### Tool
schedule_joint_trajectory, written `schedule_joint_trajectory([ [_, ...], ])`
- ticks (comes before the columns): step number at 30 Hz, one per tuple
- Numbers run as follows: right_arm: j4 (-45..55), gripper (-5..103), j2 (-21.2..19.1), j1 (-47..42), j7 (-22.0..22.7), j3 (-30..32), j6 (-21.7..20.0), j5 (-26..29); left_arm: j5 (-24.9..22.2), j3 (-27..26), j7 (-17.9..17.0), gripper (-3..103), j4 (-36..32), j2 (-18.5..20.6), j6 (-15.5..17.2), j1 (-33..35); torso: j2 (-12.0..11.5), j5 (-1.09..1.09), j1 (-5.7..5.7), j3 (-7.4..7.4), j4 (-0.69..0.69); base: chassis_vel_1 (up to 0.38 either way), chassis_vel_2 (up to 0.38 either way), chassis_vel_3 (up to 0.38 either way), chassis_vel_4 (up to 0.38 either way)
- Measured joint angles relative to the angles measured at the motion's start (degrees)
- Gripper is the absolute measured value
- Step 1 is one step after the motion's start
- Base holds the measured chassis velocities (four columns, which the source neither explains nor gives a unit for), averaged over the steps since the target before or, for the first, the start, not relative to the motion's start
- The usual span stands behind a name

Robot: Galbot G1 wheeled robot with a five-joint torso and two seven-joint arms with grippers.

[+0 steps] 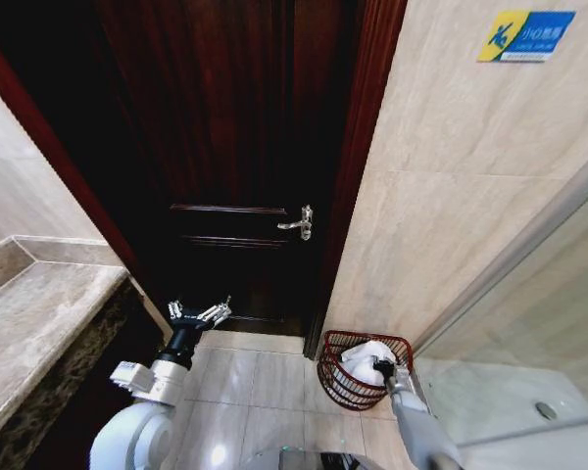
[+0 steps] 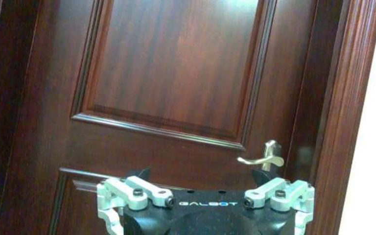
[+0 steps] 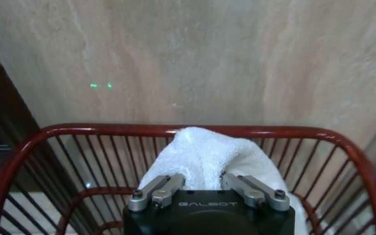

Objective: Discard the used towel into the hamper.

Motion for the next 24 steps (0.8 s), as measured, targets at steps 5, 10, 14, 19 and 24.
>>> schedule_joint_trajectory([
  [5,-1.58,31,0.99,2.24,-1.54,0.04,-3.84,-1.05,0.0,0.0,0.0,100,0.0,0.0,0.0,0.0,0.0,-0.01,0.0,0.0,-0.03,0.0,0.0,0.0,0.0],
  [10,-4.25,19,1.96,5.9,-0.8,0.32,-6.83,-1.78,0.0,0.0,0.0,100,0.0,0.0,0.0,0.0,0.0,-0.01,0.0,0.0,0.01,0.0,0.0,0.0,0.0],
  [14,-6.06,9,2.04,7.81,-0.86,0.25,-9.6,-3.43,0.0,0.0,0.0,100,0.0,0.0,0.0,0.0,0.0,-0.01,0.0,0.0,-0.01,0.0,0.0,0.0,0.0],
  [19,-8.15,5,1.9,8.28,-3.29,-0.53,-12.22,-3.6,0.0,0.0,0.0,100,0.0,0.0,0.0,0.0,0.0,-0.01,0.0,0.0,-0.02,0.0,0.0,0.0,0.0],
  [24,-8.89,5,2.2,7.61,-7.57,-1.17,-10.8,-3.5,0.0,0.0,0.0,100,0.0,0.0,0.0,0.0,0.0,0.01,0.0,0.0,-0.01,0.0,0.0,0.0,0.0],
])
